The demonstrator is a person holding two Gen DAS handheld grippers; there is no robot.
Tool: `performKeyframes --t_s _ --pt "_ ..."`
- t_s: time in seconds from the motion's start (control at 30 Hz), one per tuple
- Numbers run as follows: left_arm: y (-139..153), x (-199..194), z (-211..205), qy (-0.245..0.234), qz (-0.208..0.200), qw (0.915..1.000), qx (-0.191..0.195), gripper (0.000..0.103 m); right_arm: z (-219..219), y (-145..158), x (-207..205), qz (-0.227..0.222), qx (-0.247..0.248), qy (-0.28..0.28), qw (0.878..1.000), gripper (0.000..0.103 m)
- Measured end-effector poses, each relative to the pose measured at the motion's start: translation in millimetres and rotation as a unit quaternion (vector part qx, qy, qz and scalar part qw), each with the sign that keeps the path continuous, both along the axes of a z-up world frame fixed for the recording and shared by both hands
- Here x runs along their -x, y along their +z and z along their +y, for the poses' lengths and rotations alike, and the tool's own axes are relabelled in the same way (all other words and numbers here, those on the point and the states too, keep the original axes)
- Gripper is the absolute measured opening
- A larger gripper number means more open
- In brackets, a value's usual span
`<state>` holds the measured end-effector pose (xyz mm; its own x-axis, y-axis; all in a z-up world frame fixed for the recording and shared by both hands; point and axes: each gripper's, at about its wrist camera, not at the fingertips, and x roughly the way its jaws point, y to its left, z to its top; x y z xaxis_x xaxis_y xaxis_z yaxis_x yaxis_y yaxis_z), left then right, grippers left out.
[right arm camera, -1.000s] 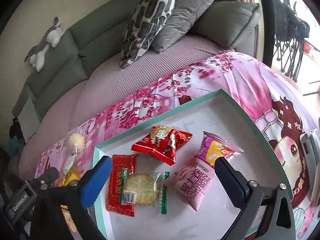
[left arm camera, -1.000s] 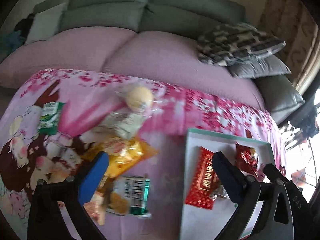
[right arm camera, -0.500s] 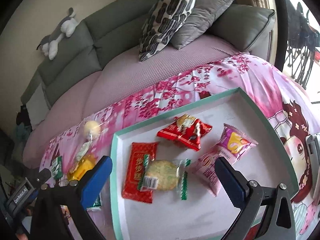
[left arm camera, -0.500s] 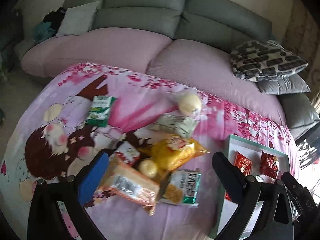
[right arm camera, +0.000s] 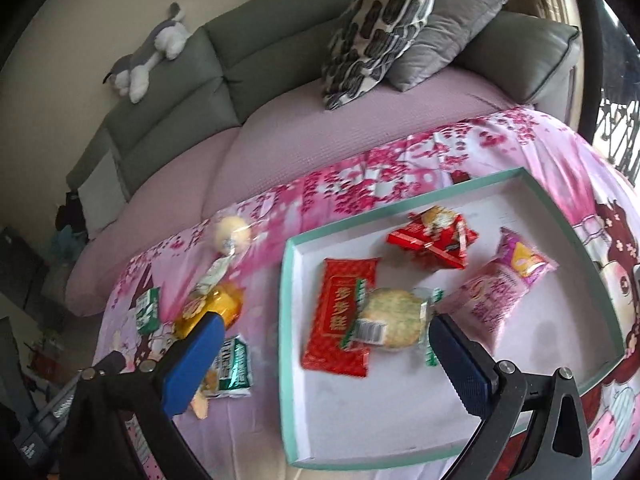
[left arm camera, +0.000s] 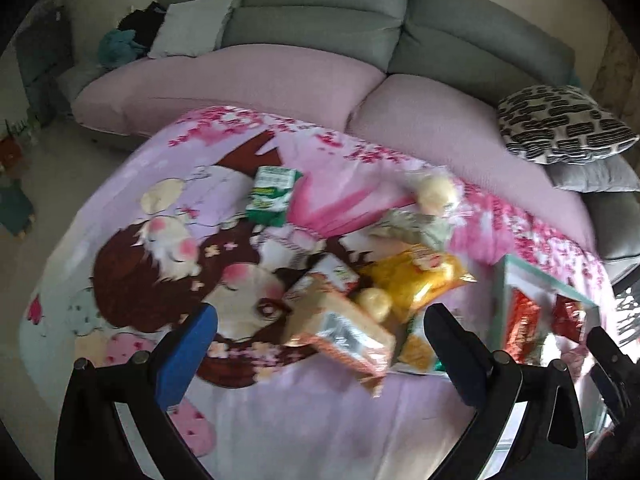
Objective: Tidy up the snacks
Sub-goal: 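Move both tools back toward the remaining snack pile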
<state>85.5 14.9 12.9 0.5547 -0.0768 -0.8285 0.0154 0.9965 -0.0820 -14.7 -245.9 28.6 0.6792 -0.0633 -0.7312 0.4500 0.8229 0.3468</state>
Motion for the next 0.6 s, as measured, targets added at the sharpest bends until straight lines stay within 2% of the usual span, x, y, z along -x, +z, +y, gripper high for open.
performKeyframes --t_s 0.47,0.6 --pt "-8 -13 51 0.051 0.024 0.9977 0.037 0.103 75 -24 -26 0.035 0.005 0.097 0.995 0.103" --pt "-22 -17 57 0.057 0.050 0.9953 0.060 0.103 93 -33 -34 0.048 0.013 0.122 0.991 0.103"
